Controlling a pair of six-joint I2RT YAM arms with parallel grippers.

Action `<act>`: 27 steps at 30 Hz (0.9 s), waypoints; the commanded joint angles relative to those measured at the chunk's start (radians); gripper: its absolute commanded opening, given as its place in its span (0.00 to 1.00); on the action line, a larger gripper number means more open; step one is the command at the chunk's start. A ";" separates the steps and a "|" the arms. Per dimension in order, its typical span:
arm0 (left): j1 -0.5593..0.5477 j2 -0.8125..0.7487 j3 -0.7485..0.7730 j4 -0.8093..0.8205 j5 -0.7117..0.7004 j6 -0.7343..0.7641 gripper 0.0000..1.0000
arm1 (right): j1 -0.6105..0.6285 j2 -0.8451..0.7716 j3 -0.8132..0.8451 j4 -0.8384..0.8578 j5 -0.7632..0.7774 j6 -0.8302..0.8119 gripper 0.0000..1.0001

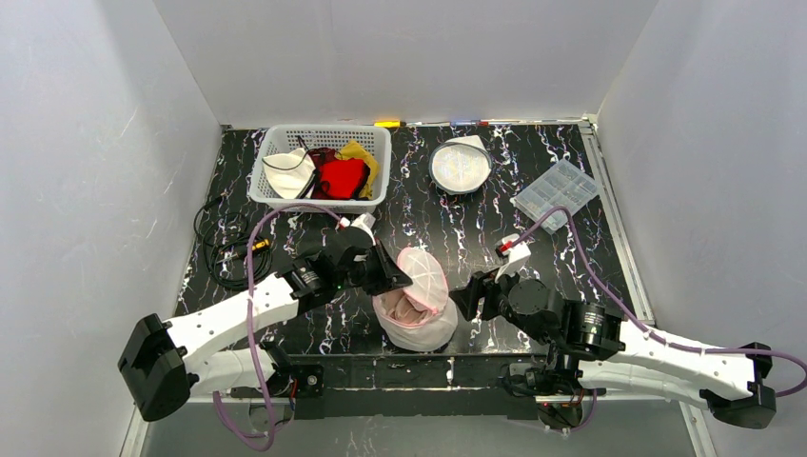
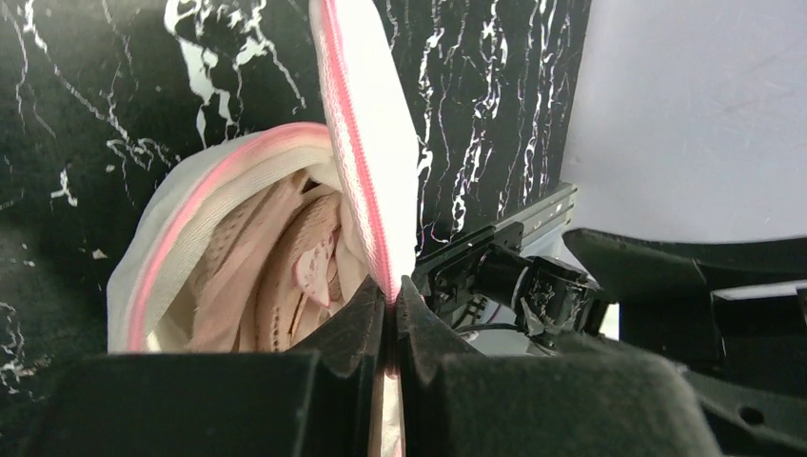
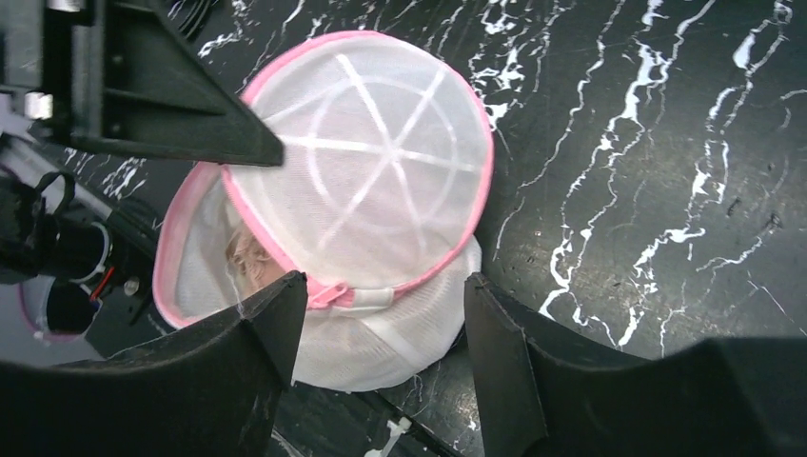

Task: Unzip the laundry bag and remove the bra
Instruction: Open the laundry bag at the center of the board.

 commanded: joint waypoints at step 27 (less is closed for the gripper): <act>-0.020 0.182 0.284 0.145 -0.193 0.497 0.00 | 0.000 -0.155 -0.049 -0.003 0.183 0.034 0.70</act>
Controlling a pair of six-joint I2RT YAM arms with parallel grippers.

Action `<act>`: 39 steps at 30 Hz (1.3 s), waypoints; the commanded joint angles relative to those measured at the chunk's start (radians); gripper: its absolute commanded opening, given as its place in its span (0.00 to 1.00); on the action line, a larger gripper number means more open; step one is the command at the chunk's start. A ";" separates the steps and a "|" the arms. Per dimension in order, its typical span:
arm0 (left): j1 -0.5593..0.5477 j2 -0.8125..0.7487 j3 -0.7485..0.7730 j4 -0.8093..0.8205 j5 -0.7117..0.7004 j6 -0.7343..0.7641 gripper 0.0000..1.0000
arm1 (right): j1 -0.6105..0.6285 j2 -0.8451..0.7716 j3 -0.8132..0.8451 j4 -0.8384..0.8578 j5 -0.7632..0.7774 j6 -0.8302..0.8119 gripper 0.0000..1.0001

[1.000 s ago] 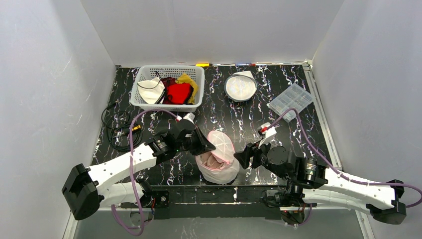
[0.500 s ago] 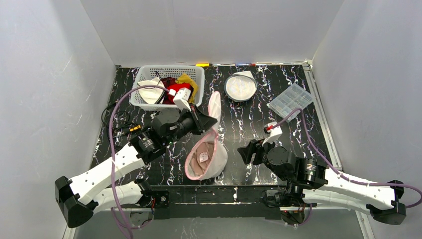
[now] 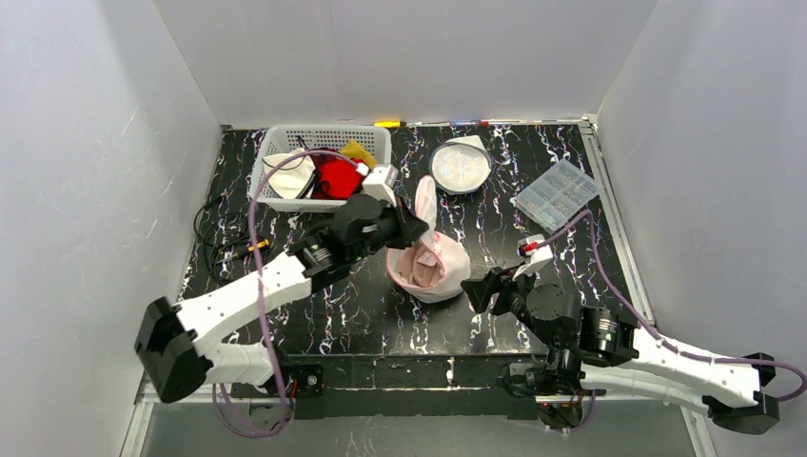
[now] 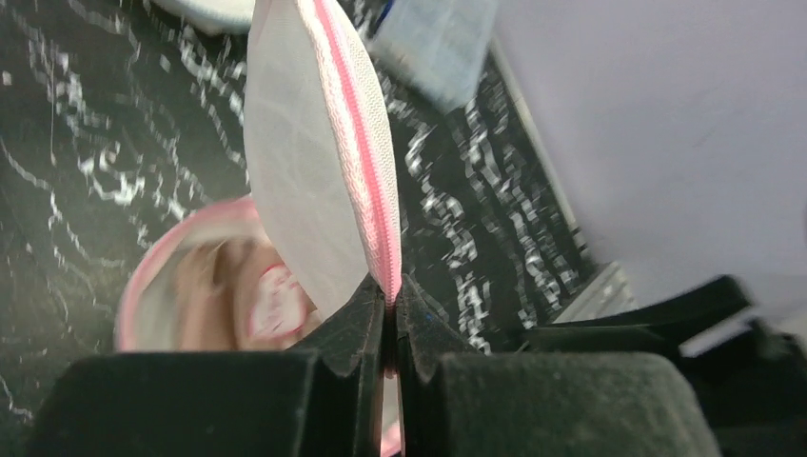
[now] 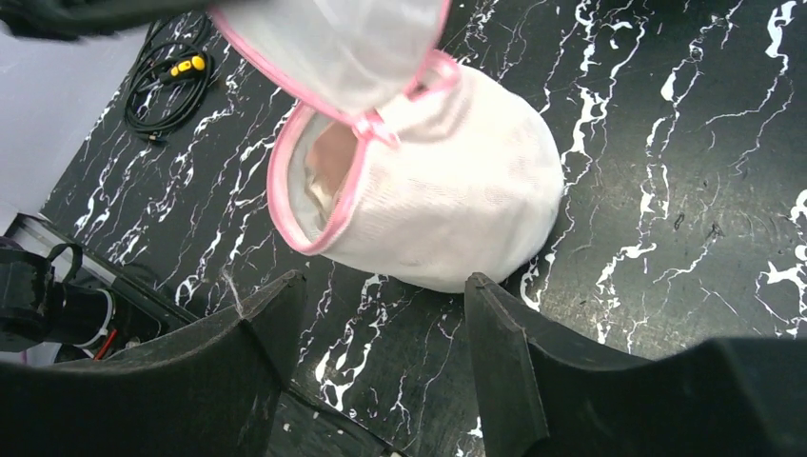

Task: Unzip the laundry bag and remove the bra
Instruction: Open the laundry bag at the center of the board.

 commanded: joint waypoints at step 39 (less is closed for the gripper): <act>-0.474 0.352 0.194 0.001 -0.435 0.724 0.00 | 0.001 0.061 0.240 -0.250 0.412 0.403 0.97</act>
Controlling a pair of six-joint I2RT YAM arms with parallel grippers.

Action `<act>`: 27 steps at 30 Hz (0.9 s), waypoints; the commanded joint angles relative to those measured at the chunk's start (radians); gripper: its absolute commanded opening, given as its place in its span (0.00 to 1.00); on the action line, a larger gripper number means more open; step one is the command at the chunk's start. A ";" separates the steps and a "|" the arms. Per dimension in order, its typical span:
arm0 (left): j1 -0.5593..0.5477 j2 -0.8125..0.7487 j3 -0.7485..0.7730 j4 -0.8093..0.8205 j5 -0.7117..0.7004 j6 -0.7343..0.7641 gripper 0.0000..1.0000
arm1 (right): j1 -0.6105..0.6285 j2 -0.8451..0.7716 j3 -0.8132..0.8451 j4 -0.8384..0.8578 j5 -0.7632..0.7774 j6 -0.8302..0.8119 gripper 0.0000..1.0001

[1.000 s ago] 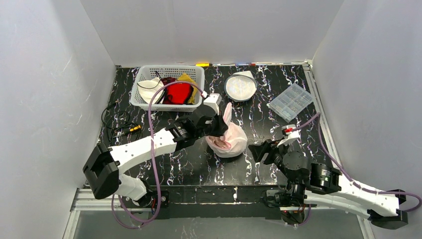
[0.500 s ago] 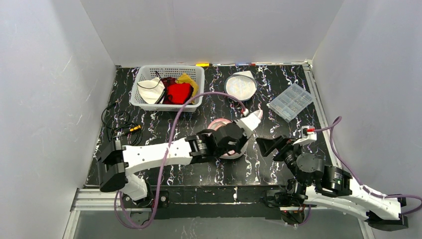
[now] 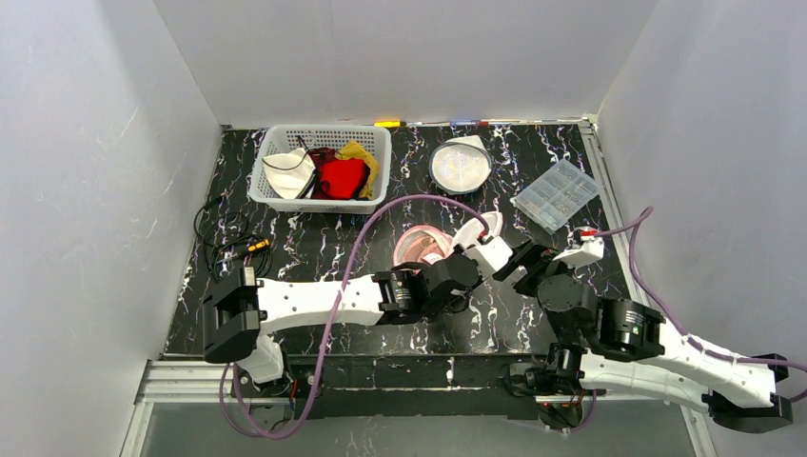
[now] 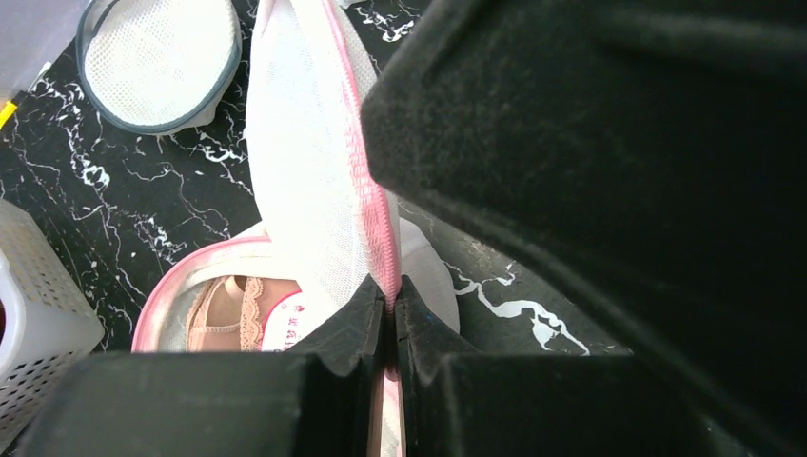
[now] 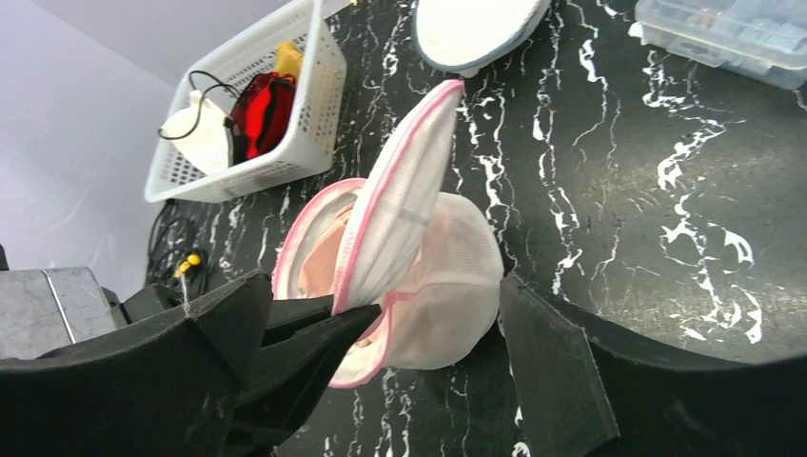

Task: Unzip the laundry bag and remove the bra
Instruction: Open the laundry bag at the center of the board.

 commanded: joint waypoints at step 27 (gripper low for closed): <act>-0.033 -0.181 -0.190 0.214 0.154 -0.249 0.00 | -0.013 0.244 0.078 0.174 0.024 0.041 0.89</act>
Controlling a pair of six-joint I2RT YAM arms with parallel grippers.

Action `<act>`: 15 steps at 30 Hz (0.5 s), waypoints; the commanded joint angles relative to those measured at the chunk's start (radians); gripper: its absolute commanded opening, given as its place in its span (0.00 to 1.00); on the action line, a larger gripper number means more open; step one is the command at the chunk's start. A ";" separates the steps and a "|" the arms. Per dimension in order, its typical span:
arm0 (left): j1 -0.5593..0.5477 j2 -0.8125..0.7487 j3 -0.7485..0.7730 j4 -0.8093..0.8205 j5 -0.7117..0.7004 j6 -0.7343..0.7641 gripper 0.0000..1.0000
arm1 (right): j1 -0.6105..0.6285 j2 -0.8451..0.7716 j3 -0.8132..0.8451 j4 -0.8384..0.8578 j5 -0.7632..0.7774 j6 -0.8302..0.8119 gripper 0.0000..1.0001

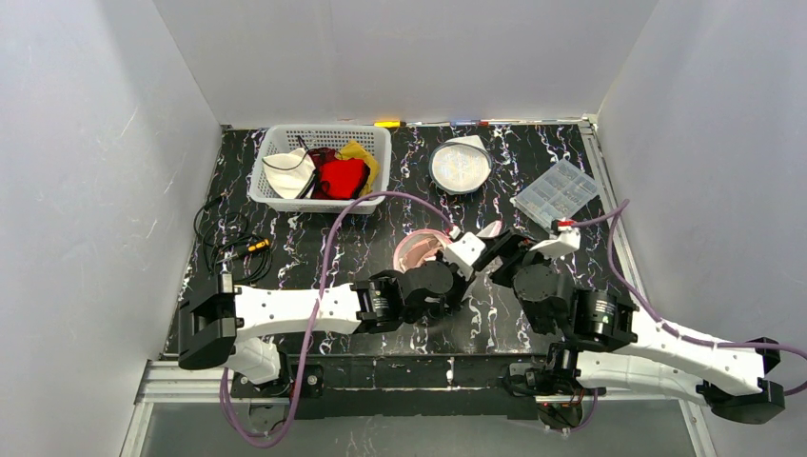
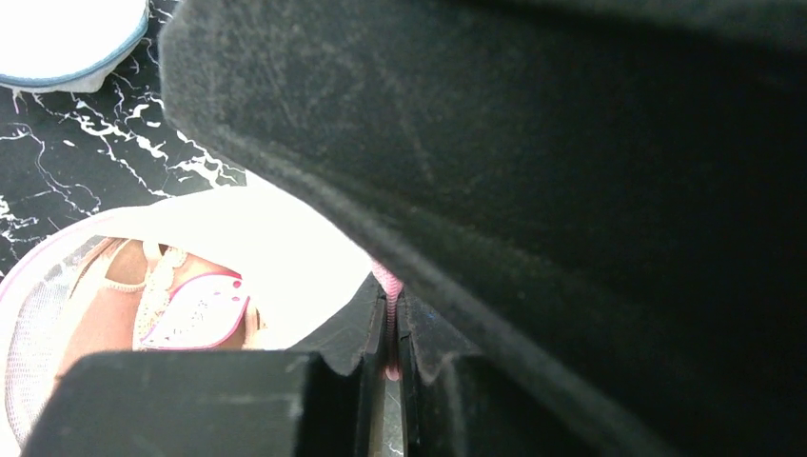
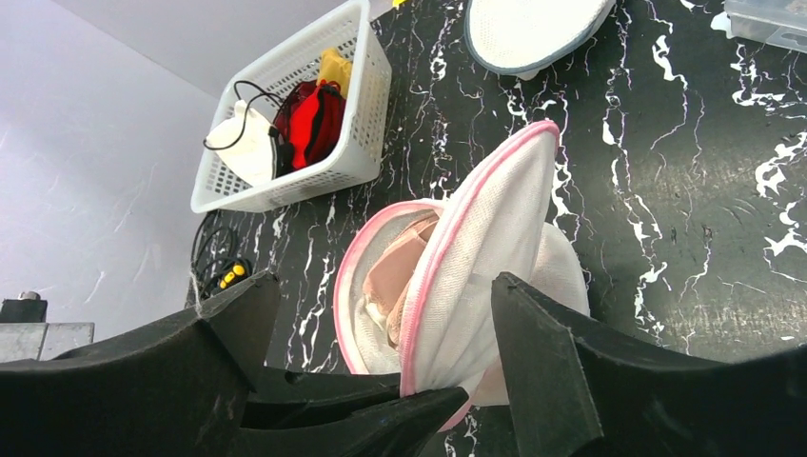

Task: Unzip the laundry bag and remove the bra
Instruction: Open the laundry bag at the center of the board.

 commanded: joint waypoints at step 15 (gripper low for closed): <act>-0.026 -0.112 -0.070 0.052 0.041 -0.023 0.02 | -0.187 0.117 -0.003 0.049 -0.187 -0.020 0.45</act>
